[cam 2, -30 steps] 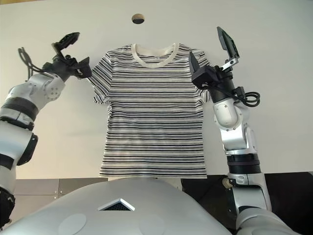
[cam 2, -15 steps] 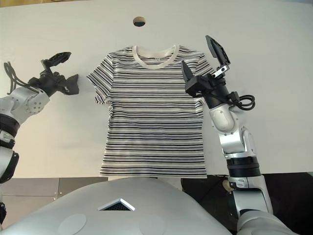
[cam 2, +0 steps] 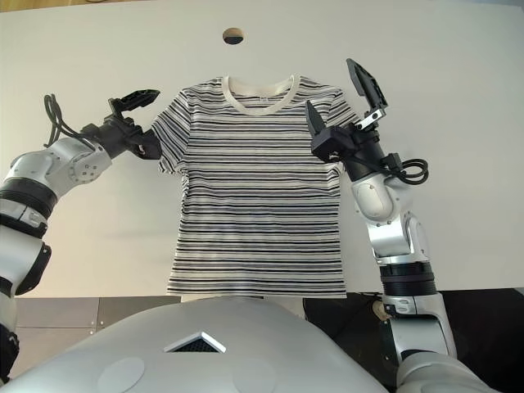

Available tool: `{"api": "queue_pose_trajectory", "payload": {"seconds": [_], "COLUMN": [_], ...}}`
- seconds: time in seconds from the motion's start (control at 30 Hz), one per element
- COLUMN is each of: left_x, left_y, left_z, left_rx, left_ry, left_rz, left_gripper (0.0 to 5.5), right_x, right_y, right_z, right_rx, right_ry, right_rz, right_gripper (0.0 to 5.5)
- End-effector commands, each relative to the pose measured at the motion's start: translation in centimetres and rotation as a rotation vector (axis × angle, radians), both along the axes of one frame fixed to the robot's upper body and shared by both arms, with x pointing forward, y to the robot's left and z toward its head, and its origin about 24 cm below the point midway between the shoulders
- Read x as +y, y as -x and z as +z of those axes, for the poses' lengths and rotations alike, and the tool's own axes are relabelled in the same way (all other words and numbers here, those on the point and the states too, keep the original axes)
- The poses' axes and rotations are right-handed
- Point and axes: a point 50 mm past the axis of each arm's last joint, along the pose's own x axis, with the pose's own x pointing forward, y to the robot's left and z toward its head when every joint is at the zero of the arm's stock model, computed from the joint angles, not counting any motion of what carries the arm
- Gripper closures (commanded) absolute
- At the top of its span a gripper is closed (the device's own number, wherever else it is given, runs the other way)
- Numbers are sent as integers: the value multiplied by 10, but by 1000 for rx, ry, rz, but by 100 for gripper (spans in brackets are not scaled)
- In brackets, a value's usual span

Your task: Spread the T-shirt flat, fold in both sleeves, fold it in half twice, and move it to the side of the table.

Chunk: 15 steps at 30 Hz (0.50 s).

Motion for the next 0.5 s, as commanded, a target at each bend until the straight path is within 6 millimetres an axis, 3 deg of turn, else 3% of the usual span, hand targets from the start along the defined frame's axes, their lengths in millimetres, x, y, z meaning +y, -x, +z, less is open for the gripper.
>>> {"api": "queue_pose_trajectory", "payload": {"seconds": [0.03, 0.5], "left_x": [13, 18], "left_y": [16, 22], "left_z": [-22, -30], "left_rx": [105, 130], "left_ry": [-106, -123], "left_rz": [12, 41], "left_gripper": [191, 428], "right_x": [0, -1], "right_y": [-1, 0], "right_z": [-1, -1], "right_rx": [2, -1], "right_ry": [6, 5], "right_rz": [-10, -7], "right_gripper": [117, 117]}}
